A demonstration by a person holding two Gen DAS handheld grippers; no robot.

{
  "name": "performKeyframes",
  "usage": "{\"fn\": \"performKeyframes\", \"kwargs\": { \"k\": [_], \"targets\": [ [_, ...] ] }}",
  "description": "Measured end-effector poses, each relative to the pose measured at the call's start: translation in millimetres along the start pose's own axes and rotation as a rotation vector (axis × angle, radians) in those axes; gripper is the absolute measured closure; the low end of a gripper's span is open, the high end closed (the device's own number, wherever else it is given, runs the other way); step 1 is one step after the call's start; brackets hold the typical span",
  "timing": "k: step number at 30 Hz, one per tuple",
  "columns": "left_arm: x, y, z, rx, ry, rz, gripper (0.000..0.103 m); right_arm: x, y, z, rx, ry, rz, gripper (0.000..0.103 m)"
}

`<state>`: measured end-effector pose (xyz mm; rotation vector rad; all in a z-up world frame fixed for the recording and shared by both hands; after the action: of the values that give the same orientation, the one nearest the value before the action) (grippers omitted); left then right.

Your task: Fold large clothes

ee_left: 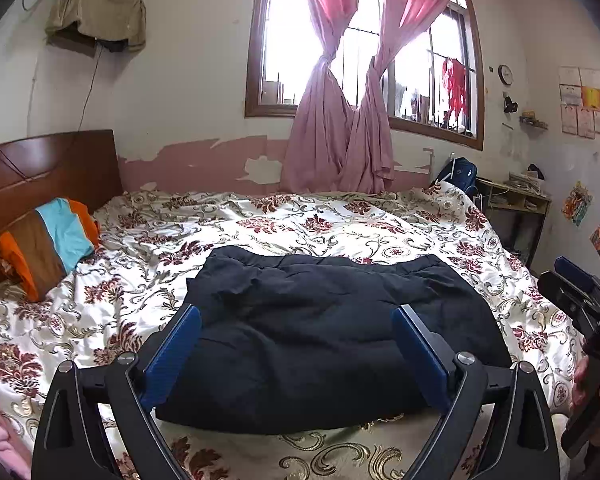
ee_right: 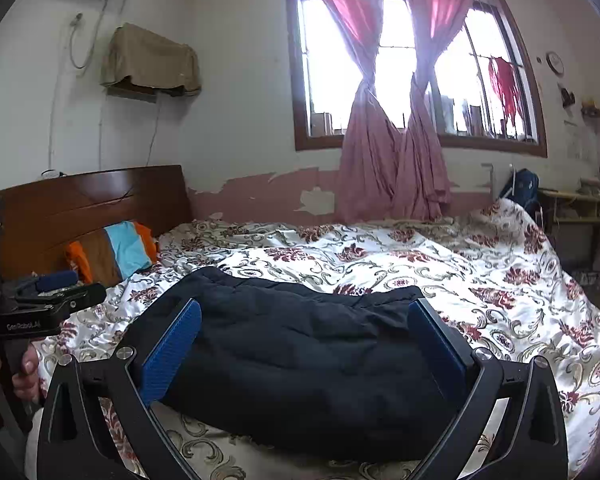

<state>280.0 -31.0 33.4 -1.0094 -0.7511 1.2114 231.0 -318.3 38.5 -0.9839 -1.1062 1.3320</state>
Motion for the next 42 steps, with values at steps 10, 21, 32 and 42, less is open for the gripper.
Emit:
{"fn": "performKeyframes", "kwargs": {
  "k": [10, 21, 32, 42],
  "targets": [
    [-6, 24, 20, -0.033, -0.008, 0.017, 0.006, 13, 13, 34, -0.036, 0.011, 0.034, 0.002],
    [-6, 48, 36, -0.044, -0.028, 0.011, 0.005, 25, 33, 53, -0.039, 0.041, 0.077, 0.002],
    [14, 74, 45, -0.021, -0.077, 0.038, 0.004, 38, 62, 52, 0.009, 0.017, 0.093, 0.002],
    [27, 108, 46, 0.038, -0.103, 0.066, 0.003, 42, 84, 51, 0.049, 0.035, 0.089, 0.002]
  ]
}}
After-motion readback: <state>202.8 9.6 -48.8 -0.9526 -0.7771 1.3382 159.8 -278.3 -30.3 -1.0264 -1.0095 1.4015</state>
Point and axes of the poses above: each gripper's, at about its wrist camera, not at the fingertips, and z roughly against the way its jaws point, x to its left, y to its underside, the point moved 10 cm from there along -z, roughly the way its jaws point
